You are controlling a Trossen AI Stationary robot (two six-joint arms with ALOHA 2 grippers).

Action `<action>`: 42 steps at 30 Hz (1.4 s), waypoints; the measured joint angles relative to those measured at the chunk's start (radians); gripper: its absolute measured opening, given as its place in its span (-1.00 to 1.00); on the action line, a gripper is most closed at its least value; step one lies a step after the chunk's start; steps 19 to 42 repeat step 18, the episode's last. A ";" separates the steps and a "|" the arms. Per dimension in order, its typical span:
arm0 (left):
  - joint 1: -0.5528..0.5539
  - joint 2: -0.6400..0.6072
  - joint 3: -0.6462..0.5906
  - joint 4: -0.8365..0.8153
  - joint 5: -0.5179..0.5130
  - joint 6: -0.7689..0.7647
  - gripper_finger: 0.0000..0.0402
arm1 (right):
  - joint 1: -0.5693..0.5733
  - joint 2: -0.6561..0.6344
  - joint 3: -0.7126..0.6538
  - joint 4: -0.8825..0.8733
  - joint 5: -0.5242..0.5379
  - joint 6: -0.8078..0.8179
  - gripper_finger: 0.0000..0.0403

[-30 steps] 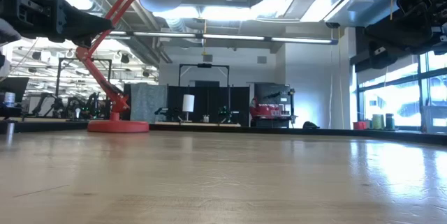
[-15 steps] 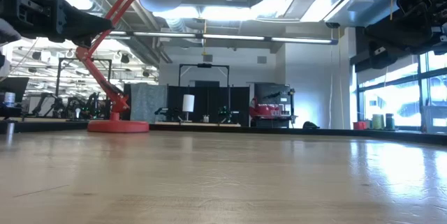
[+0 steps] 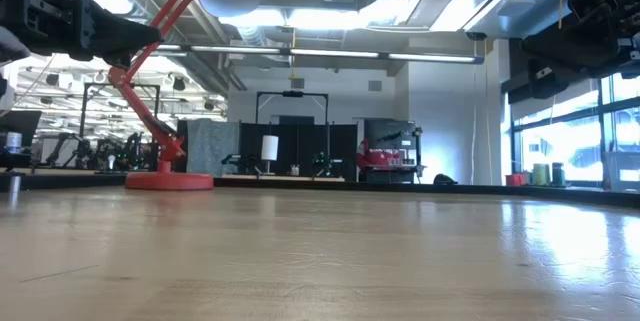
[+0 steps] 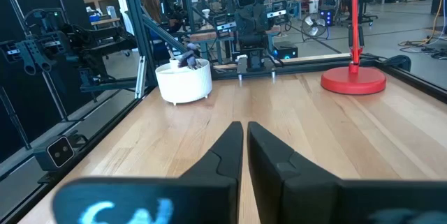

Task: Put items in baskets/containers
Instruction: Return to Home Position

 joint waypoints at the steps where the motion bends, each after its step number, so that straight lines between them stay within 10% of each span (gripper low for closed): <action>1: 0.000 0.000 0.000 0.000 0.000 0.000 -0.95 | 0.000 0.000 0.000 0.000 0.000 0.000 -0.88; 42: 0.000 0.000 0.000 0.000 0.000 0.000 -0.96 | 0.000 0.000 0.000 0.000 0.000 0.000 -0.88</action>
